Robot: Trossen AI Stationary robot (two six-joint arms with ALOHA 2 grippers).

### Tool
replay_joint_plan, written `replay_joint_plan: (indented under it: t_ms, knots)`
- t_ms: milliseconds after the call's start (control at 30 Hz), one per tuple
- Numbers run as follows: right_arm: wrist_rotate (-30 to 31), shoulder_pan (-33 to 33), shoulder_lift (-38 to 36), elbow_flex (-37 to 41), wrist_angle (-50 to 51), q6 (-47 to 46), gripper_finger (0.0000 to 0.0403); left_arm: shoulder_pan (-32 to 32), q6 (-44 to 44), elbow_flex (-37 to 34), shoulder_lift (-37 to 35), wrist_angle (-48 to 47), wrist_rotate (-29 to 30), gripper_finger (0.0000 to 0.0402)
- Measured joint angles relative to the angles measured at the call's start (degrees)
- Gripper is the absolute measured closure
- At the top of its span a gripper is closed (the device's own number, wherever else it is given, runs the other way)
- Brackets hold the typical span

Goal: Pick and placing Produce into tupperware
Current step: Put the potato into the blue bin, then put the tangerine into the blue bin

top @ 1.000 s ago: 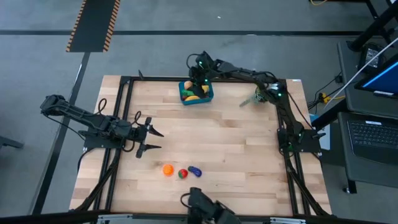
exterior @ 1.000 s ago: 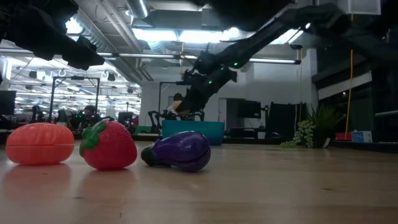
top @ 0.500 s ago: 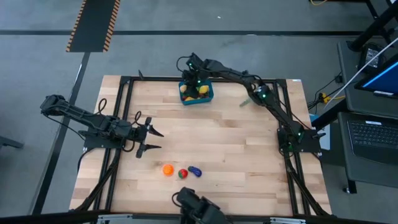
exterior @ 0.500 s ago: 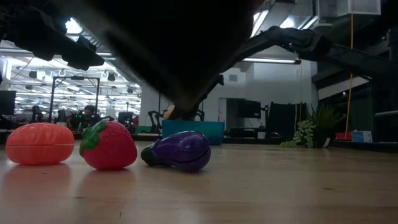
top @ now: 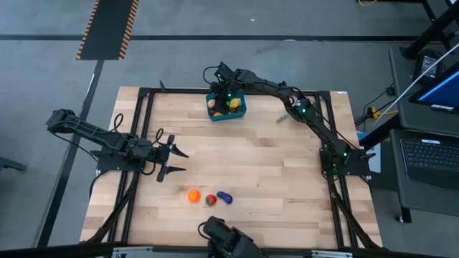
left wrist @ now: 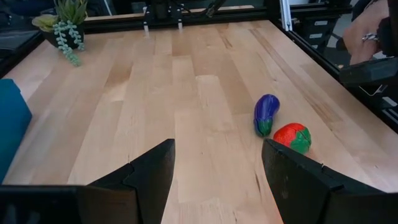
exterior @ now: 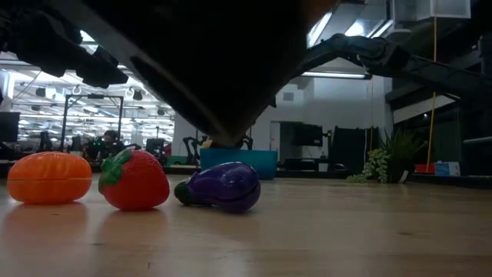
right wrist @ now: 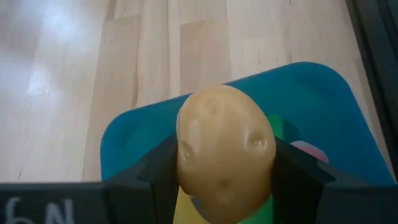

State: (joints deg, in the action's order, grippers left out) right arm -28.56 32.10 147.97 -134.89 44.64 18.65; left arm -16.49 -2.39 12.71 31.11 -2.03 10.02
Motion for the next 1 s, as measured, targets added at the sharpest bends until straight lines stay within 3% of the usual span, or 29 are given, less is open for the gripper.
replay_joint_plan:
  t_ms: [67, 200, 300, 633, 867, 1000]
  knots:
    - [0.0, 0.0, 0.0, 0.0, -0.6, 0.0, 0.0194, 0.0, 0.0, 0.0, 0.0, -0.1, 0.0, 0.0168]
    - [0.3, -0.1, 0.0, 0.0, -1.3, -1.9, 0.013, 0.0, 0.0, 0.0, 0.0, -0.1, 0.0, 0.0168]
    - [0.4, -0.1, -0.2, 0.0, -1.4, -2.6, 0.0111, 0.0, 0.0, 0.0, 0.0, -0.1, 0.0, 0.0168]
    - [0.5, -0.1, -4.9, 0.0, 1.6, -10.8, 0.0126, 0.0, 0.0, 0.0, 0.0, -0.1, 0.0, 0.0168]
    - [2.1, 1.3, -12.0, 0.0, 7.9, -9.4, 0.0126, 0.0, 0.0, 0.0, 0.0, -0.1, 0.0, 0.0168]
    - [3.9, 1.1, -16.3, 3.2, 5.8, -8.9, 0.0125, 0.0, -0.3, 0.0, 0.0, 0.1, 2.0, 0.0168]
